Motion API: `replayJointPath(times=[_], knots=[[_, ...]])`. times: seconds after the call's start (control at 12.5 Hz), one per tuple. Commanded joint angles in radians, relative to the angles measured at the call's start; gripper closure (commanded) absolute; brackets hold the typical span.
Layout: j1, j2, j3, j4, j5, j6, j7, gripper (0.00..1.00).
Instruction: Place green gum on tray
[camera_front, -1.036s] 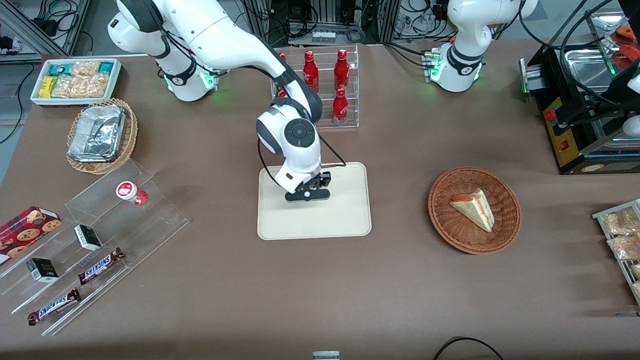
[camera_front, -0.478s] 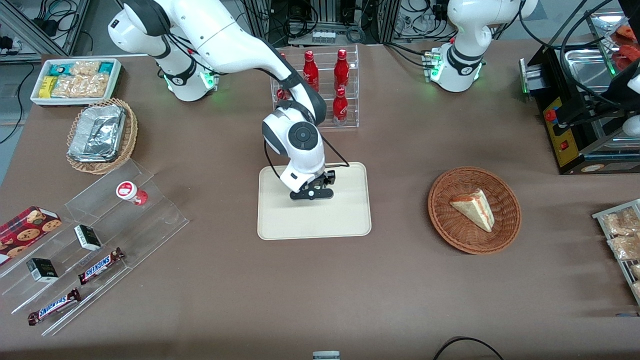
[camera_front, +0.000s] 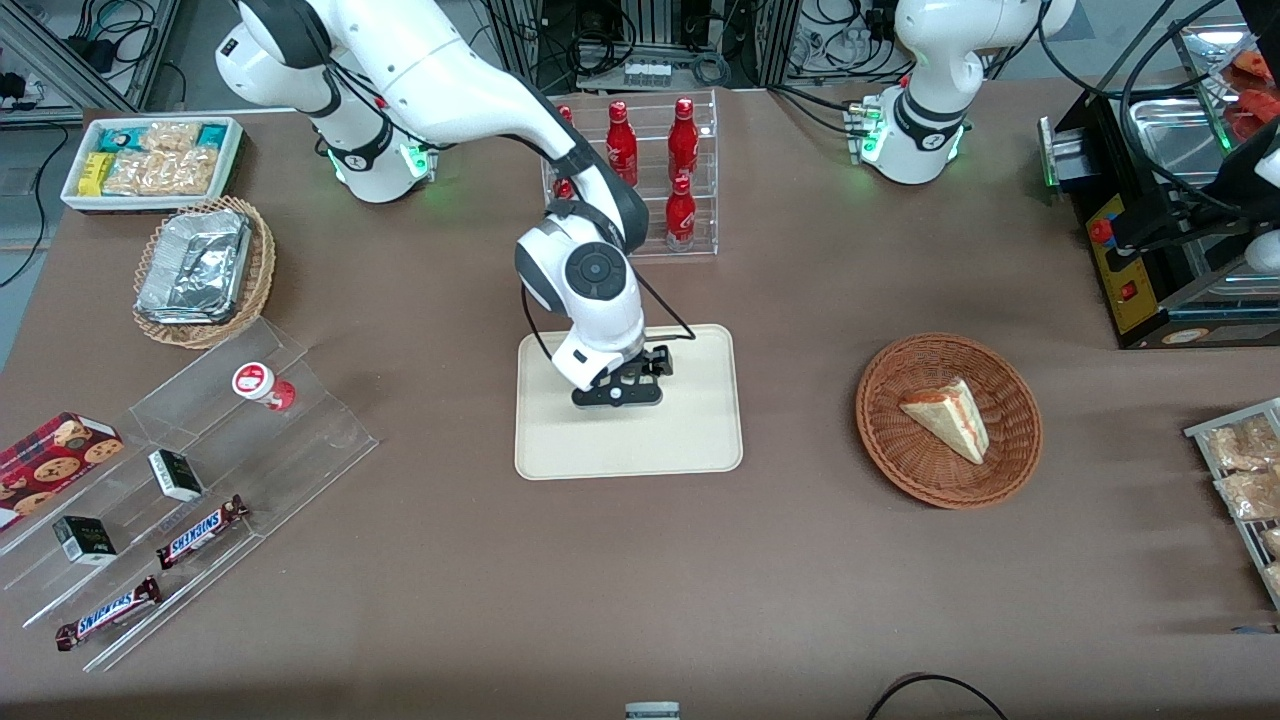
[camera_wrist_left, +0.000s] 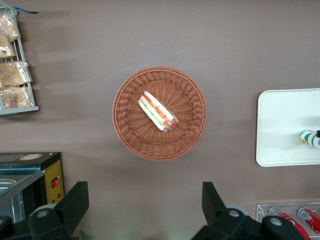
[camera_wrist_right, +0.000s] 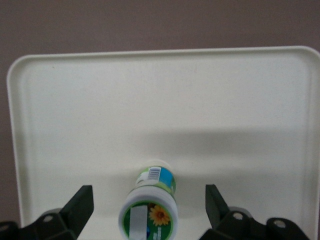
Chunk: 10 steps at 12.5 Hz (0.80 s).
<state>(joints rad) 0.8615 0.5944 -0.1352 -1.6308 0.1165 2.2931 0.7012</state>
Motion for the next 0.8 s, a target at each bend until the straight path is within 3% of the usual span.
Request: replayJointPath(times=[0.0, 0.24, 0.72], knots=[[-0.077, -0.207, -0.003, -0.061, 0.012, -0.178, -0.026, 0.01], [-0.162, -0.378, -0.001, -0.063, 0.012, -0.412, -0.057, 0.01], [-0.43, -0.616, 0.002, -0.073, 0.015, -0.763, -0.378, 0.01]])
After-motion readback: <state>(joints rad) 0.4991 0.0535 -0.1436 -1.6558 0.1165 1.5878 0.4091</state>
